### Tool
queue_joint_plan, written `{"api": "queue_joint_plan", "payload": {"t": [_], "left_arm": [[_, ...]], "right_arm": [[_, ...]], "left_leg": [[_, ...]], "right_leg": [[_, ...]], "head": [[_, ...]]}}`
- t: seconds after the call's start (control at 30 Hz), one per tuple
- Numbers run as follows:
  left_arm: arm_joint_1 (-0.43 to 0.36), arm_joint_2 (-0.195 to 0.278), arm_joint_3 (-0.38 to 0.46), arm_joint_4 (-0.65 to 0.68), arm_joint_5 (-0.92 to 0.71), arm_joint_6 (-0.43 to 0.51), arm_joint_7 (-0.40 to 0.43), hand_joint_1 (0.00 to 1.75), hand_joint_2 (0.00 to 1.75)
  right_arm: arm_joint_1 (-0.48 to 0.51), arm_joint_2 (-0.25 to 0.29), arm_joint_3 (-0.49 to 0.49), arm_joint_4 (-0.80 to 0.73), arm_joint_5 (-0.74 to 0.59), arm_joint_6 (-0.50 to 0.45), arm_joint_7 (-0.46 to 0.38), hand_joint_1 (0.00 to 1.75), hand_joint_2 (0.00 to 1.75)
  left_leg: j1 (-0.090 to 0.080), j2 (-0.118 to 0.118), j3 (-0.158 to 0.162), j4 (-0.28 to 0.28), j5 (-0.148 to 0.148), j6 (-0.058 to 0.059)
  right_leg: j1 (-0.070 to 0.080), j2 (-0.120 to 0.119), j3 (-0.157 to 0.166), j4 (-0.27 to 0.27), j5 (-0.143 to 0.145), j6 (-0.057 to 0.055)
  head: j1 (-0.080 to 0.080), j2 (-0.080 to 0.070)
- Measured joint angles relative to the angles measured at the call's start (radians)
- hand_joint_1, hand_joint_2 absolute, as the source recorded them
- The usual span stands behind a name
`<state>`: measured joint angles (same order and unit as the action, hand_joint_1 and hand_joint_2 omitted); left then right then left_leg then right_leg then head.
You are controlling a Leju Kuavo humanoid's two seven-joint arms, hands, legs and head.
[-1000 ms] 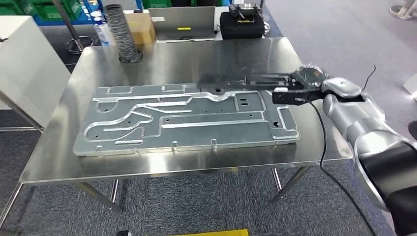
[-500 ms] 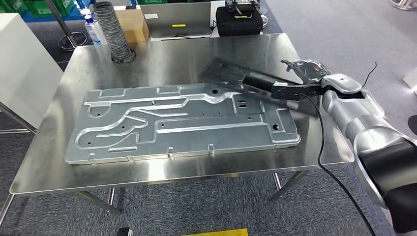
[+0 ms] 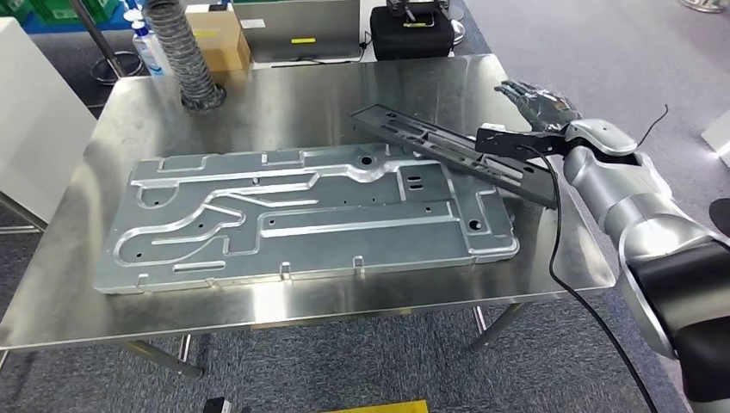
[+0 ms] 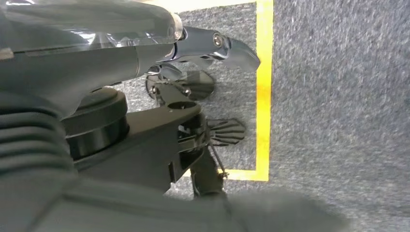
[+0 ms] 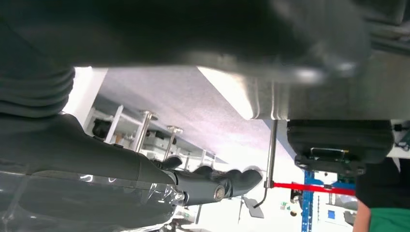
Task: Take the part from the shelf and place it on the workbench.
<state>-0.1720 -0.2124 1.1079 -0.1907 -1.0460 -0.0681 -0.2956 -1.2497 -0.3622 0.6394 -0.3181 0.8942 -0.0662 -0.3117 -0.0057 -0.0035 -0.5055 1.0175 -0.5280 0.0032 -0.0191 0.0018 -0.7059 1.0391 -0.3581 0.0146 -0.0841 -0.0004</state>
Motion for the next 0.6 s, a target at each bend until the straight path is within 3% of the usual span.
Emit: {"api": "queue_joint_plan", "payload": {"t": [0.07, 0.17, 0.2, 0.23, 0.27, 0.33, 0.4, 0.5, 0.53, 0.57, 0.6], "left_arm": [[0.0, 0.0, 0.001, 0.0, 0.0, -0.002, 0.0, 0.0, 0.0], [0.0, 0.0, 0.001, 0.0, 0.0, -0.004, 0.0, 0.0, 0.0], [0.001, 0.0, 0.002, 0.0, 0.001, -0.005, 0.0, 0.0, 0.0], [0.002, 0.0, 0.002, 0.0, 0.001, -0.005, 0.0, 0.0, 0.0], [0.003, 0.0, 0.002, 0.0, 0.002, -0.005, 0.0, 0.0, 0.0], [0.002, 0.0, 0.003, 0.0, 0.004, -0.005, -0.001, 0.0, 0.0], [-0.001, 0.0, 0.003, 0.0, 0.006, -0.005, -0.002, 0.0, 0.0], [-0.001, 0.001, 0.004, 0.0, 0.008, -0.005, -0.004, 0.0, 0.0], [-0.001, 0.001, 0.004, 0.0, 0.008, -0.005, -0.004, 0.0, 0.0], [-0.001, 0.001, 0.005, 0.0, 0.008, -0.005, -0.004, 0.0, 0.0], [-0.001, 0.001, 0.006, 0.0, 0.008, -0.005, -0.004, 0.0, 0.0]], "right_arm": [[-0.006, 0.0, -0.011, -0.003, -0.008, 0.001, -0.004, 0.0, 0.0], [-0.012, 0.0, -0.028, -0.006, -0.021, 0.005, -0.008, 0.0, 0.0], [-0.013, 0.0, -0.034, -0.006, -0.026, 0.006, -0.009, 0.0, 0.0], [-0.013, 0.0, -0.04, -0.007, -0.03, 0.007, -0.011, 0.0, 0.0], [-0.014, -0.001, -0.046, -0.008, -0.033, 0.008, -0.011, 0.0, 0.0], [-0.019, -0.003, -0.058, -0.009, -0.035, 0.007, -0.012, 0.0, 0.0], [-0.026, -0.007, -0.067, -0.01, -0.035, 0.005, -0.011, 0.0, 0.0], [-0.028, -0.014, -0.075, -0.011, -0.035, 0.003, -0.009, 0.0, 0.0], [-0.027, -0.017, -0.076, -0.011, -0.035, 0.003, -0.009, 0.0, 0.0], [-0.027, -0.021, -0.078, -0.01, -0.035, 0.003, -0.009, 0.0, 0.0], [-0.027, -0.026, -0.079, -0.01, -0.035, 0.003, -0.008, 0.0, 0.0]], "left_leg": [[0.002, 0.0, -0.016, 0.042, -0.032, -0.011], [0.007, 0.0, -0.095, 0.221, -0.121, -0.022], [0.008, 0.0, -0.117, 0.267, -0.135, -0.022], [0.008, 0.0, -0.123, 0.281, -0.131, -0.021], [0.008, 0.0, -0.111, 0.256, -0.109, -0.017], [0.006, 0.0, -0.045, 0.123, -0.049, -0.006], [0.0, 0.0, 0.0, 0.023, -0.012, 0.006], [-0.008, 0.0, -0.009, 0.001, 0.02, 0.024], [-0.008, 0.001, -0.015, -0.006, 0.036, 0.03], [-0.006, 0.003, -0.024, -0.013, 0.054, 0.037], [-0.004, 0.004, -0.035, -0.02, 0.071, 0.043]], "right_leg": [[-0.002, 0.0, 0.001, -0.002, 0.0, -0.011], [0.0, -0.001, 0.0, -0.003, 0.003, -0.02], [0.002, -0.002, -0.002, -0.003, 0.005, -0.021], [0.003, -0.001, -0.004, -0.003, 0.008, -0.022], [0.005, -0.001, -0.006, -0.003, 0.012, -0.022], [0.006, 0.0, -0.012, -0.004, 0.023, -0.019], [0.005, 0.001, -0.015, -0.008, 0.038, -0.008], [-0.001, 0.001, -0.017, -0.03, 0.07, 0.014], [-0.003, 0.002, -0.021, -0.032, 0.065, 0.019], [-0.003, 0.002, -0.03, -0.017, 0.04, 0.023], [-0.003, 0.003, -0.043, 0.021, -0.005, 0.026]], "head": [[0.0, 0.0], [0.0, 0.0], [0.0, 0.0], [0.0, 0.0], [0.0, 0.0], [0.0, 0.0], [0.0, 0.0], [0.0, 0.0], [0.0, 0.0], [0.0, 0.0], [0.0, 0.0]]}}
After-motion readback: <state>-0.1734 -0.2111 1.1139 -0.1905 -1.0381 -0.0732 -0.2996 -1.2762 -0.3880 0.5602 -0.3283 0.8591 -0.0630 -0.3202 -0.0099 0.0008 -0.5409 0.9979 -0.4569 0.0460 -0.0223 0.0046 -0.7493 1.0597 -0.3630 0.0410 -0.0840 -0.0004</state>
